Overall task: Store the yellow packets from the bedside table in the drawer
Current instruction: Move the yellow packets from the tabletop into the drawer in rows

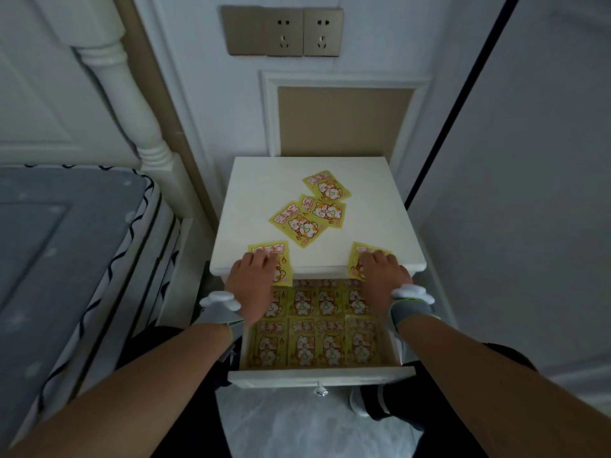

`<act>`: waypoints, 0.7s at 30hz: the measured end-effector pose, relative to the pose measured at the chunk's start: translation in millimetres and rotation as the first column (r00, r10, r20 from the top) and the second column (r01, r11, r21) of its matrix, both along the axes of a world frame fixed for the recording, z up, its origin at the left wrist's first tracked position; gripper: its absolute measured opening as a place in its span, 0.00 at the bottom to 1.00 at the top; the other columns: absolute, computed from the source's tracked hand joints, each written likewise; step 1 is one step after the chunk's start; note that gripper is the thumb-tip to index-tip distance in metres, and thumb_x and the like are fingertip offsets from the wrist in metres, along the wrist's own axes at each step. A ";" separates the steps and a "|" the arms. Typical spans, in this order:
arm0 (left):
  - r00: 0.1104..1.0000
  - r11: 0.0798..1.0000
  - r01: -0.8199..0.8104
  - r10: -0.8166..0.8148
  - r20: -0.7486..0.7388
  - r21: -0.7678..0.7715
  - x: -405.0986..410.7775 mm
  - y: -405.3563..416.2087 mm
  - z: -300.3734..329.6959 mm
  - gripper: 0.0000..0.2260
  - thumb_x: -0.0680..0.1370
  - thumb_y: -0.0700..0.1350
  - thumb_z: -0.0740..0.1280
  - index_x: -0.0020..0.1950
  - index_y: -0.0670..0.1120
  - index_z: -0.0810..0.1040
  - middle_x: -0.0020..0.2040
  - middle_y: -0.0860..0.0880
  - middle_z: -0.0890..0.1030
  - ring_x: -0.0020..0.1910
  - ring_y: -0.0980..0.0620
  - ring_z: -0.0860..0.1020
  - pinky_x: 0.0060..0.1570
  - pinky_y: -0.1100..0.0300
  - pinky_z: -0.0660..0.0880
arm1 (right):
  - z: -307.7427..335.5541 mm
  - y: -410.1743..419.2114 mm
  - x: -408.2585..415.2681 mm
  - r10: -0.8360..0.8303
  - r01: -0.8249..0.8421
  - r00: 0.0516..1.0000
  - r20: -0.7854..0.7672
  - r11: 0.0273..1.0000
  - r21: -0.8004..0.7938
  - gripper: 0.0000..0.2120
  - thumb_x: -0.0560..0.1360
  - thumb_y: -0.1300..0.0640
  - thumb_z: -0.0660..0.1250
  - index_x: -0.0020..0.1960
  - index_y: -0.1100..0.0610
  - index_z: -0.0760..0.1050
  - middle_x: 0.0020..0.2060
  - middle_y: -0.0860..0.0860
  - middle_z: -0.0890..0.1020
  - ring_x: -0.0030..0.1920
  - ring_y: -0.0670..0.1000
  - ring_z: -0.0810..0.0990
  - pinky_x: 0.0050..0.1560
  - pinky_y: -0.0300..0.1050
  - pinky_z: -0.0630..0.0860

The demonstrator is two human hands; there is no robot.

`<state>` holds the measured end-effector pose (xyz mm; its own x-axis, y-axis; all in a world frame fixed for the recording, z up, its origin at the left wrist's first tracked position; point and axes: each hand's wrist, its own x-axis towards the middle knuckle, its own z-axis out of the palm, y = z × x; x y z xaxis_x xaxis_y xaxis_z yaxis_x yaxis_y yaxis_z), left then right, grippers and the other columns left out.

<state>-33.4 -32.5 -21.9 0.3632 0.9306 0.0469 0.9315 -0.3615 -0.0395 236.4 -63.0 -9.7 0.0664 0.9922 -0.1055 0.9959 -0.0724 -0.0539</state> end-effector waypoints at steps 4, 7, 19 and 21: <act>0.981 0.985 0.174 -0.175 0.083 0.024 12.8 -29.5 -5.3 0.26 0.68 0.40 0.72 0.66 0.45 0.74 0.57 0.43 0.75 0.54 0.40 0.74 0.48 0.48 0.74 | -7.8 -18.3 -12.9 0.084 -0.085 0.996 -0.030 0.995 -0.049 0.20 0.77 0.60 0.61 0.67 0.52 0.65 0.61 0.54 0.73 0.58 0.59 0.74 0.50 0.53 0.75; 0.951 0.955 0.297 -0.297 0.090 0.014 28.1 -60.4 -24.2 0.23 0.66 0.38 0.73 0.61 0.47 0.79 0.53 0.46 0.77 0.53 0.42 0.76 0.48 0.50 0.75 | -34.0 -36.0 -14.2 0.111 -0.125 0.991 -0.070 0.958 -0.259 0.25 0.76 0.61 0.63 0.71 0.51 0.64 0.65 0.55 0.72 0.62 0.60 0.73 0.53 0.53 0.73; 0.994 0.977 0.031 -0.009 0.105 -0.211 77.0 -36.8 -79.2 0.19 0.79 0.43 0.62 0.70 0.49 0.70 0.67 0.45 0.72 0.67 0.42 0.69 0.63 0.47 0.67 | -80.8 1.7 5.0 0.034 -0.054 0.998 -0.055 0.913 -0.404 0.21 0.81 0.60 0.57 0.74 0.53 0.64 0.71 0.57 0.67 0.70 0.61 0.68 0.62 0.55 0.71; 0.995 0.965 0.047 -0.021 0.103 -0.259 85.9 -20.6 -89.3 0.21 0.81 0.45 0.59 0.75 0.50 0.65 0.72 0.44 0.67 0.71 0.41 0.64 0.66 0.45 0.65 | -91.6 14.7 7.0 0.020 -0.029 0.999 -0.026 0.909 -0.416 0.23 0.82 0.57 0.57 0.76 0.52 0.61 0.75 0.57 0.62 0.73 0.62 0.61 0.69 0.60 0.66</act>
<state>52.5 -53.1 -111.2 0.4005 0.9024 -0.1589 0.9131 -0.3786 0.1514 243.3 -48.4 -101.3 0.0363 0.8594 -0.5100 0.9966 -0.0686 -0.0446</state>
